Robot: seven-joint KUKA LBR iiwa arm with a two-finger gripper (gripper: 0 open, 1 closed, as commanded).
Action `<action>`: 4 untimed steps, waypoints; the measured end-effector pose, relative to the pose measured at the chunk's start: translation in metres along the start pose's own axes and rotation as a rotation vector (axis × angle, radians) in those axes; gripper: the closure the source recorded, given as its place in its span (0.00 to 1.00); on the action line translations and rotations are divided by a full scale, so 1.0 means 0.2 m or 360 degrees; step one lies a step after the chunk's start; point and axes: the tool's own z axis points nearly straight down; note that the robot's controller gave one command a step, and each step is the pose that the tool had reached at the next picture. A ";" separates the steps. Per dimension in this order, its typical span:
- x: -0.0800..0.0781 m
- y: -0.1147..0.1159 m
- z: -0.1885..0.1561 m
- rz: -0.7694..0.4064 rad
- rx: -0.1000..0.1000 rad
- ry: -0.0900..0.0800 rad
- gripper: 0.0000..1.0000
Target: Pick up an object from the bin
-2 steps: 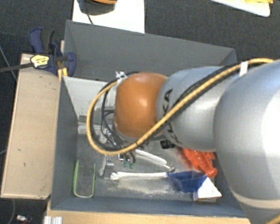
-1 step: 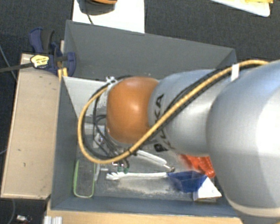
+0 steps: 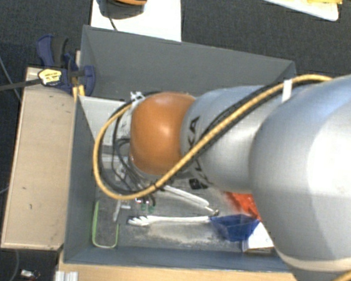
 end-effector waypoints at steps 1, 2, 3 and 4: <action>-0.15 -0.18 0.04 0.0042 -0.0001 -0.0002 0.00; -0.28 -0.29 0.00 0.0311 -0.0005 -0.0003 0.00; -0.25 -0.23 0.05 0.0154 -0.0001 -0.0004 0.00; -0.33 -0.37 0.08 0.0297 -0.0007 -0.0017 1.00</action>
Offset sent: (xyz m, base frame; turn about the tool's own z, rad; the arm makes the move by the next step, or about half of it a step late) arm 0.0627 -0.0638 0.0031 0.2277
